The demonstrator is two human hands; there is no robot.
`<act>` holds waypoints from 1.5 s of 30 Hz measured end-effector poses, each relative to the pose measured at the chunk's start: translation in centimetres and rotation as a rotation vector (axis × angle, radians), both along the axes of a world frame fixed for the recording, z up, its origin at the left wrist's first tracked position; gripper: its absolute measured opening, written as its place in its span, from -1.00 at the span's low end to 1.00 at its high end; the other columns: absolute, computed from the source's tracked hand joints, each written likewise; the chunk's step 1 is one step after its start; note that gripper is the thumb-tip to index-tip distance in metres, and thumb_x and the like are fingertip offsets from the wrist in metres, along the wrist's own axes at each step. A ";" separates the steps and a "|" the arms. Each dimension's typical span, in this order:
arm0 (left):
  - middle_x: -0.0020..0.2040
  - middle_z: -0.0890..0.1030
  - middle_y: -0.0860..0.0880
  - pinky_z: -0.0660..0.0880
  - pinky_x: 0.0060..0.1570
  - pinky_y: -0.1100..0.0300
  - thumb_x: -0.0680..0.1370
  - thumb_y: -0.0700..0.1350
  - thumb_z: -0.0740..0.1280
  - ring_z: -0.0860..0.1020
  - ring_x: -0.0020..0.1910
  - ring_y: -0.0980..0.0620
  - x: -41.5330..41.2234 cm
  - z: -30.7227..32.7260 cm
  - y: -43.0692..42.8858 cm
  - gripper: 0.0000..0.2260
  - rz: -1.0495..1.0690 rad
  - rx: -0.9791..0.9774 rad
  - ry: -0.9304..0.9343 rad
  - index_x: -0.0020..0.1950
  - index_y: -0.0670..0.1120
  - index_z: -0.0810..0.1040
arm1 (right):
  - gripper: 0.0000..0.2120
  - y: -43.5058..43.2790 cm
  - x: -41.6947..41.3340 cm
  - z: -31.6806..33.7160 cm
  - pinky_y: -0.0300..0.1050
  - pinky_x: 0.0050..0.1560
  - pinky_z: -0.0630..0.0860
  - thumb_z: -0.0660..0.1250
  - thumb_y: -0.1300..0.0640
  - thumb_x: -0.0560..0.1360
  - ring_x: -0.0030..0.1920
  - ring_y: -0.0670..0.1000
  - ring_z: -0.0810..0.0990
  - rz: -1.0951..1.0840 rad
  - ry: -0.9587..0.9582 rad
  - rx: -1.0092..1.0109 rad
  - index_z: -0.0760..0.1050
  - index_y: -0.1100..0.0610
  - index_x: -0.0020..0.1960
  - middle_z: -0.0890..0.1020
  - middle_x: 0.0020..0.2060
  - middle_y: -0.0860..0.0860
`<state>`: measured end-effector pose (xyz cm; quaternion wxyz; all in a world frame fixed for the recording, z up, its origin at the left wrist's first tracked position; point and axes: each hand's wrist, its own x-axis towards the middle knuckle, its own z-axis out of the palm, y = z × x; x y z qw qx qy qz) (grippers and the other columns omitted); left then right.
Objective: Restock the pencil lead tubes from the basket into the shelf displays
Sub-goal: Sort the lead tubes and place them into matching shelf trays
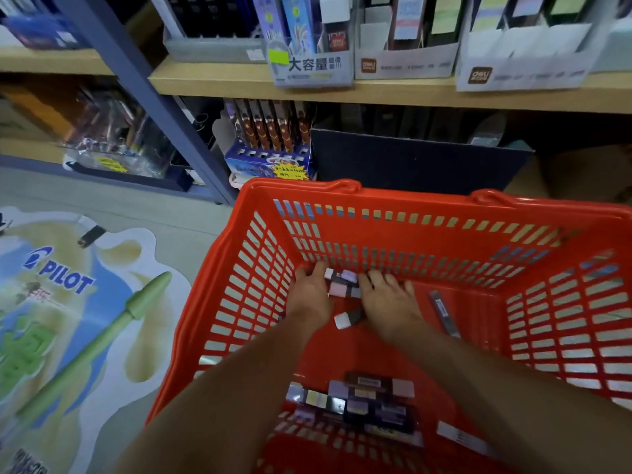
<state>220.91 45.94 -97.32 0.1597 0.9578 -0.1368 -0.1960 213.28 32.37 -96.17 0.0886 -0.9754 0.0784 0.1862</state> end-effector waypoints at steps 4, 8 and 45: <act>0.13 0.57 -0.16 0.42 -0.13 0.11 0.48 -0.23 0.32 0.57 0.05 -0.19 -0.1 0.3 -0.3 -0.49 -0.041 -0.055 0.086 0.38 0.00 0.25 | -0.43 -0.4 0.0 -0.5 0.10 0.23 0.37 0.35 0.06 0.54 0.34 0.15 0.32 0.041 0.038 0.044 0.22 0.12 0.46 0.32 0.30 0.09; 0.07 0.62 -0.15 0.43 -0.24 0.16 0.46 -0.30 0.33 0.61 -0.07 -0.13 -0.5 1.5 0.4 -0.26 -0.060 -0.160 0.247 0.52 0.02 0.03 | -0.29 0.0 -0.1 0.1 0.10 0.19 0.45 0.50 0.03 0.40 0.32 0.18 0.36 0.038 0.121 0.110 0.23 0.16 0.41 0.38 0.29 0.14; -0.24 0.59 -0.09 0.38 -0.32 0.24 0.53 -0.06 0.38 0.54 -0.28 0.02 -0.7 8.2 -2.3 -0.88 -0.140 -0.181 0.373 -0.12 -0.09 0.57 | -0.75 -1.4 -2.2 6.9 -0.25 -0.53 0.45 0.26 -0.01 0.60 -0.45 0.07 0.57 -0.956 0.079 1.228 0.41 0.11 -0.19 0.49 -0.33 0.07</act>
